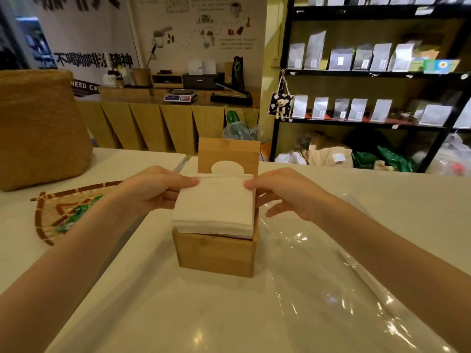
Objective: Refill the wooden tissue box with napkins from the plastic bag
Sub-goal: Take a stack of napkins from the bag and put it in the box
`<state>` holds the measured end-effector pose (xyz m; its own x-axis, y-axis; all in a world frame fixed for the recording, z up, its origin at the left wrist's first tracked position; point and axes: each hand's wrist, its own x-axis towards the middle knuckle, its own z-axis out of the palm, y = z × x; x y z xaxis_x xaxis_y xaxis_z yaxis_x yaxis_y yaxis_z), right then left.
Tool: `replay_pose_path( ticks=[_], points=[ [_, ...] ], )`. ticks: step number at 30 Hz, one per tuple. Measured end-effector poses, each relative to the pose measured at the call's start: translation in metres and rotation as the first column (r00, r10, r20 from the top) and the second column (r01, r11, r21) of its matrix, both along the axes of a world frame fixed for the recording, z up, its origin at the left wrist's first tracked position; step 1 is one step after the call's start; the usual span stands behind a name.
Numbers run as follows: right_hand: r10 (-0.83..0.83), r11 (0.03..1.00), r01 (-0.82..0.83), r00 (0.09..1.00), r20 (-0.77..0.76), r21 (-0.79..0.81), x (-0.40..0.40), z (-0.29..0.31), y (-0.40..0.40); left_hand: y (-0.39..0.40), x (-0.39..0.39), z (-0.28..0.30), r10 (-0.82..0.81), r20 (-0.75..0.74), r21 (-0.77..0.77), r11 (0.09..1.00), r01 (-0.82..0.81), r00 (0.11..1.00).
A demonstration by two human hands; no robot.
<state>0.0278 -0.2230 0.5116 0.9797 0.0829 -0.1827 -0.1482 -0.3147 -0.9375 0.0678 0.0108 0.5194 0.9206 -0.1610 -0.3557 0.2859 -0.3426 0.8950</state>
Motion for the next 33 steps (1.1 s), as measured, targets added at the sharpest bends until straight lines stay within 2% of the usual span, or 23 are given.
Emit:
replay_pose_path(
  ticks=[3, 8, 10, 14, 17, 20, 23, 27, 30, 33],
  points=[
    [-0.061, 0.987, 0.071, 0.996, 0.071, -0.146, 0.001, -0.002, -0.001, -0.005, 0.001, 0.000, 0.006, 0.007, 0.036, 0.999, -0.006, 1.000],
    [-0.087, 0.983, 0.101, 0.992, 0.090, -0.156, -0.002, -0.007, 0.000, -0.008, -0.003, 0.005, 0.002, 0.002, 0.082, 0.997, -0.003, 1.000],
    [-0.101, 0.982, 0.112, 0.992, 0.080, -0.153, 0.000, -0.008, 0.001, -0.010, -0.004, 0.005, 0.012, 0.037, 0.129, 0.991, -0.017, 0.999],
    [-0.145, 0.971, 0.150, 0.989, 0.036, -0.186, 0.003, -0.009, 0.004, -0.014, 0.001, -0.001, 0.024, 0.177, 0.350, 0.933, -0.086, 0.984],
    [-0.144, 0.957, 0.154, 0.988, 0.059, -0.246, 0.003, -0.010, 0.008, -0.017, 0.004, -0.006, 0.000, 0.184, 0.370, 0.926, -0.069, 0.983],
    [-0.100, 0.915, 0.142, 0.987, 0.128, -0.378, 0.004, -0.010, 0.011, -0.019, 0.009, -0.013, -0.034, 0.226, 0.406, 0.912, -0.062, 0.974],
    [-0.073, 0.821, 0.174, 0.976, 0.203, -0.543, 0.002, -0.011, 0.019, -0.023, 0.012, -0.017, -0.110, 0.341, 0.562, 0.820, -0.108, 0.934],
    [-0.032, 0.756, 0.171, 0.974, 0.225, -0.632, -0.004, -0.008, 0.026, -0.028, 0.007, -0.017, -0.231, 0.417, 0.733, 0.657, -0.175, 0.879],
    [-0.008, 0.731, 0.146, 0.979, 0.206, -0.666, -0.008, -0.006, 0.030, -0.030, 0.002, -0.017, -0.276, 0.417, 0.774, 0.608, -0.179, 0.866],
    [0.001, 0.660, 0.161, 0.976, 0.216, -0.733, -0.011, -0.003, 0.035, -0.033, -0.003, -0.017, -0.291, 0.428, 0.788, 0.584, -0.195, 0.856]
  ],
)
